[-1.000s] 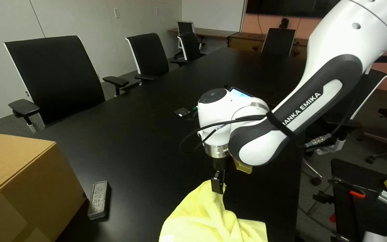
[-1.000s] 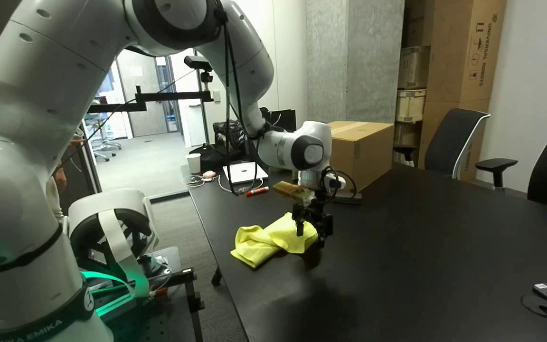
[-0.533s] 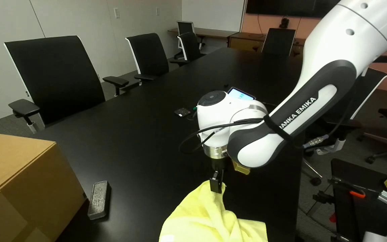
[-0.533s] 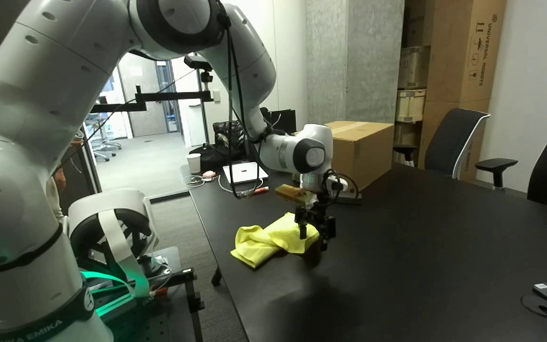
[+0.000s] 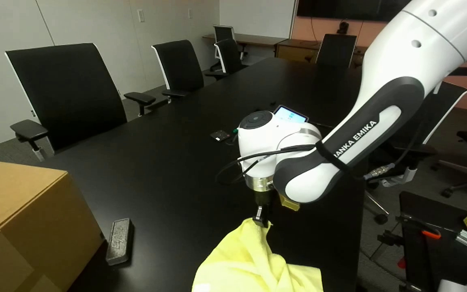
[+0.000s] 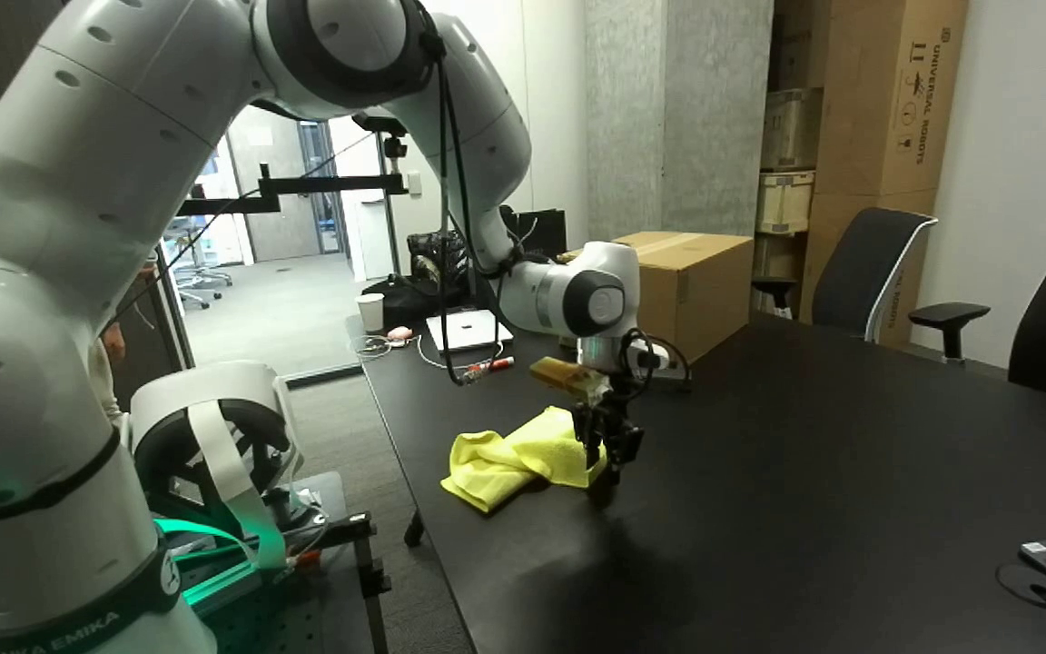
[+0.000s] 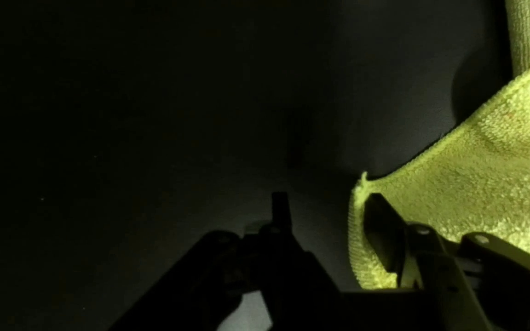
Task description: Fold the green towel in half
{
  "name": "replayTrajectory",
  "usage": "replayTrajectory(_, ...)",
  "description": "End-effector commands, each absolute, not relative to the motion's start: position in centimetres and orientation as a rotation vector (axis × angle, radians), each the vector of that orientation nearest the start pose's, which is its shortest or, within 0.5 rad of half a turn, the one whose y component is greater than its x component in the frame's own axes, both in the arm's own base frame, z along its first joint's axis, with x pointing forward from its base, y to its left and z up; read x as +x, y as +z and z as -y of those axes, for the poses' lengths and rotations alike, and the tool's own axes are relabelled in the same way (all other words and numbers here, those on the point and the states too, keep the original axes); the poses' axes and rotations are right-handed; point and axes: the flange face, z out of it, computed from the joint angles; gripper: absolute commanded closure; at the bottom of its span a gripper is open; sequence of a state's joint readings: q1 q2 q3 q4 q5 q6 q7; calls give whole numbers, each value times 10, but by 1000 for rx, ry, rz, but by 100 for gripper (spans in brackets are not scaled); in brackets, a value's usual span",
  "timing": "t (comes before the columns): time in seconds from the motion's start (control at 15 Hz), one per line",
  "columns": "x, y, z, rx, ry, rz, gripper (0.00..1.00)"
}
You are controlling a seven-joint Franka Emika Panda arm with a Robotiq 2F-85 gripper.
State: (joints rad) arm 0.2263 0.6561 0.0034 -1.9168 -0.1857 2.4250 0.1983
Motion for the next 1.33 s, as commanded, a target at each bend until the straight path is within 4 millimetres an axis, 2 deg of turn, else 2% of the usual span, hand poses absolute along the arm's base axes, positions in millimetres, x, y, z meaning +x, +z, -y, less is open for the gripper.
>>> replayTrajectory(0.0,596,139,-138,-3273,152,289,84)
replayTrajectory(0.27,595,141,-139,-3270,141,288,97)
replayTrajectory(0.4,596,140,-139,-3268,135,284,92)
replayTrajectory(0.6,595,144,-139,-3262,122,288,93)
replayTrajectory(0.73,594,156,-143,-3261,83,312,95)
replayTrajectory(0.93,593,177,-158,-3231,13,395,96)
replayTrajectory(1.27,584,207,-209,-3166,-19,643,96)
